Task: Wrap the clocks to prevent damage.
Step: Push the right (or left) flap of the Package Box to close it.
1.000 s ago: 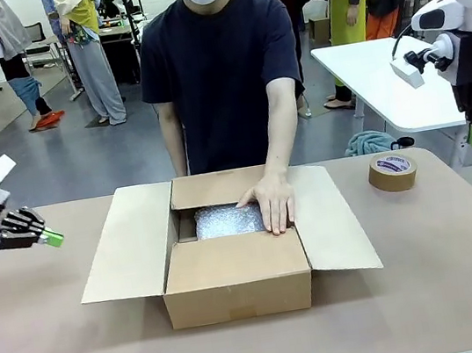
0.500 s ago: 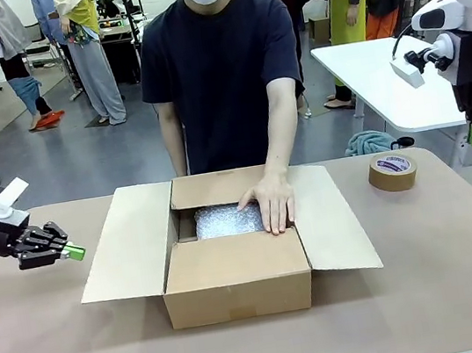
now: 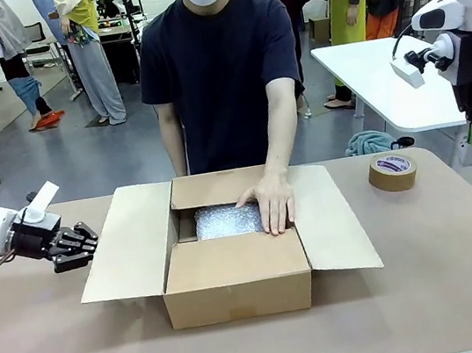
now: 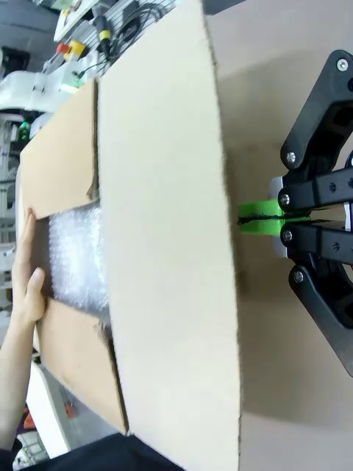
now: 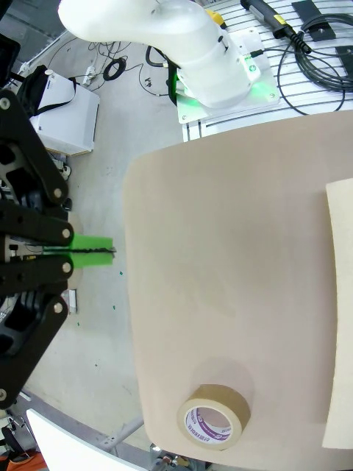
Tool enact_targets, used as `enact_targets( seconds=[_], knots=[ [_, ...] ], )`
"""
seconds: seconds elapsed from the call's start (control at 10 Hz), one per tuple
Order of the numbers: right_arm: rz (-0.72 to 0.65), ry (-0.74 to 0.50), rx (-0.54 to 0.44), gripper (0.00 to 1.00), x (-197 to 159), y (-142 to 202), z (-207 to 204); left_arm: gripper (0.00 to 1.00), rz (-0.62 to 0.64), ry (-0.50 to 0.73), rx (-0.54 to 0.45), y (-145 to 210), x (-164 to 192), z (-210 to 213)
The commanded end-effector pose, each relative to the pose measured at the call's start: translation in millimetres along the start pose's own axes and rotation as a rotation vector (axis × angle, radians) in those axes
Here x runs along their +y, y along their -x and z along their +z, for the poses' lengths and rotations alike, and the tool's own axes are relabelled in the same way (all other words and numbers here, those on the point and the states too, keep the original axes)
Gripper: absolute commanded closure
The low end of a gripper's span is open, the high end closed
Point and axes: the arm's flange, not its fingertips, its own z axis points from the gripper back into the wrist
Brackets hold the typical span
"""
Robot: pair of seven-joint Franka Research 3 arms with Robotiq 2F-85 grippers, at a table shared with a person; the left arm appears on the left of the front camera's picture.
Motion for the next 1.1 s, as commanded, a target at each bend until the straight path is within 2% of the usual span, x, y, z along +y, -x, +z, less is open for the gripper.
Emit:
enact_targets(
  seconds=[0.0,0.4,0.6,1.0],
  knots=[
    [-0.01,-0.006,-0.01,0.99,1.2,-1.2,-2.4,0.99,0.029,-0.077,-0.062,-2.7,-1.7,-3.7],
    [-0.01,-0.006,-0.01,0.99,1.2,-1.2,-2.4,0.99,0.175,0.044,-0.239,-5.7,9.2,-2.3],
    [-0.01,-0.006,-0.01,0.99,1.2,-1.2,-2.4,0.99,0.193,0.07,-0.286,-11.0,14.3,-8.3],
    [-0.01,-0.006,-0.01,0.99,1.2,-1.2,-2.4,0.99,0.132,0.101,-0.31,-44.9,28.6,-36.6]
  ],
)
